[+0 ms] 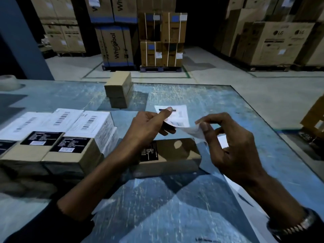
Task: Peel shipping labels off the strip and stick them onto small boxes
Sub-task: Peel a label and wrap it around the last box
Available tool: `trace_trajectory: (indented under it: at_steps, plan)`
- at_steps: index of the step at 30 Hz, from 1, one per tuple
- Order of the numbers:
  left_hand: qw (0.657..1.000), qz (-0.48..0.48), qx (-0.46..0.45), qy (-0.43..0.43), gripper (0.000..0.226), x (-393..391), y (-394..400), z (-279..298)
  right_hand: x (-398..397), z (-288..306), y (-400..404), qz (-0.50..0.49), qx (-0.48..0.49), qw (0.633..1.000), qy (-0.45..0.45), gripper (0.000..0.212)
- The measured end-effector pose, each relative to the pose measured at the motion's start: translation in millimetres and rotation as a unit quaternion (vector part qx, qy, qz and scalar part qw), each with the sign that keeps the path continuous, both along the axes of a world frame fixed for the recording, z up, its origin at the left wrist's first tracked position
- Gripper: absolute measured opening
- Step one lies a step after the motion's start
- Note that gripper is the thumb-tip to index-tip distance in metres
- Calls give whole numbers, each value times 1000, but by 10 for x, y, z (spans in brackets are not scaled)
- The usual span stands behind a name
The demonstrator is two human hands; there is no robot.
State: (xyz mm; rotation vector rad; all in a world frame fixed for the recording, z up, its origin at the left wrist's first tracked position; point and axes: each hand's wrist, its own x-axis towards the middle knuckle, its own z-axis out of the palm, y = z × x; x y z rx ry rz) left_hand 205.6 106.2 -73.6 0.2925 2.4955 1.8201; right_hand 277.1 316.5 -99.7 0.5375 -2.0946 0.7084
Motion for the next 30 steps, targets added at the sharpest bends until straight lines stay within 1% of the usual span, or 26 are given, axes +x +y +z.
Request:
trace_trajectory:
  at_steps: [2,4,6,8,9,10,11,13,15,16,17,19,23,25,28,30]
  plan:
    - [998,13,53,-9,44,-14,-32,26,39,10,-10,17,34,999,29,22]
    - [995,9,97,-15,39,-8,-28,37,85,33,-5,46,49,997,31,27]
    - [992,-15,125,-23,35,15,-11,46,128,64,3,70,51,996,22,43]
    - [987,-38,152,-14,35,40,3,58,162,82,13,79,36,996,15,71]
    - [985,-41,166,-6,35,45,-3,67,165,86,13,79,13,997,13,79]
    - [984,-44,173,2,34,46,-18,80,154,95,5,80,-29,996,7,80]
    - [983,-53,174,6,33,49,-36,106,130,100,0,85,-89,992,-6,74]
    - [984,-89,157,0,32,69,-64,145,72,104,19,111,-229,966,-53,61]
    - [984,-136,118,-9,32,107,-61,171,29,133,66,130,-329,928,-115,61]
    - [983,-157,98,-8,32,128,-57,190,4,141,89,134,-352,916,-141,62]
    - [981,-172,83,-7,33,159,-54,199,-11,138,114,138,-360,908,-161,61]
    - [979,-193,67,-9,36,203,-64,214,-36,127,125,146,-359,904,-183,48]
    - [977,-211,31,-29,36,255,-74,197,-76,77,111,153,-372,896,-189,19]
    - [976,-210,27,-39,33,265,-61,180,-83,63,112,153,-374,895,-189,7]
    - [977,-210,20,-43,32,272,-63,187,-75,98,122,168,-389,887,-181,4]
    - [976,-216,14,-36,28,277,-82,191,-56,148,147,198,-413,870,-182,7]
